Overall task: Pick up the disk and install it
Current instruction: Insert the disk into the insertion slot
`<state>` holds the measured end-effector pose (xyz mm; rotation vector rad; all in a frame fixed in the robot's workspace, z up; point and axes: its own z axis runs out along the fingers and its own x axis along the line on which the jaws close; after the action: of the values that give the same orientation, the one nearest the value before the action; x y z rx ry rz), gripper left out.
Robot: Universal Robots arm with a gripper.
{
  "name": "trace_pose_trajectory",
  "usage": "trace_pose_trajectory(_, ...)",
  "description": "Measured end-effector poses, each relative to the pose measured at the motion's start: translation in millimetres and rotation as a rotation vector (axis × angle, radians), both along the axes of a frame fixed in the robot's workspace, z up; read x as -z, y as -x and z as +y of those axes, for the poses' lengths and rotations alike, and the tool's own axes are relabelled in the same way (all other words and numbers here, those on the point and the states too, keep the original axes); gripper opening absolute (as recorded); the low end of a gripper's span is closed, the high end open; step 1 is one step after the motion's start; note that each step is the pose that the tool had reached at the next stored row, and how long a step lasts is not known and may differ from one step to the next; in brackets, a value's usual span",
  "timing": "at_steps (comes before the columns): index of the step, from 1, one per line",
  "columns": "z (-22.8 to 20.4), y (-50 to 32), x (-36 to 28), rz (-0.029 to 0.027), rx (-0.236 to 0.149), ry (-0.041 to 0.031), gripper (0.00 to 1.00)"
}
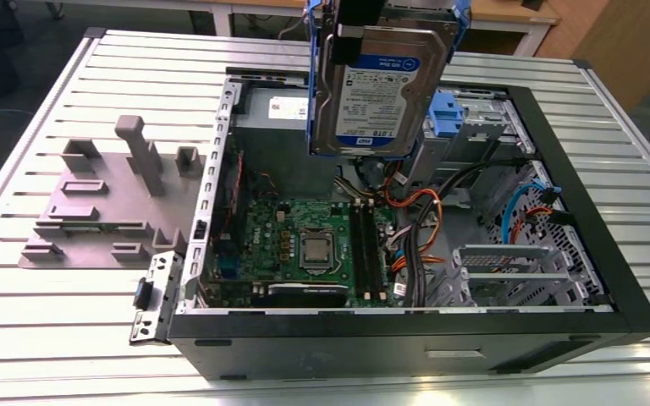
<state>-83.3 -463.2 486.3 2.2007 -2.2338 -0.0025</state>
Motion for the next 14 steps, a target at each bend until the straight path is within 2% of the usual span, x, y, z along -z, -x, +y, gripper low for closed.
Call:
trace_pose_trajectory(7,-2.3,0.0,0.0,0.0,0.0,-0.0001,0.36)
trace_pose_trajectory(11,-8.5,-0.8,0.2,0.0001,0.0,0.0,0.36)
trace_pose_trajectory(14,-12.4,-6.8,0.7,-0.0001,0.0,-0.0002,0.36)
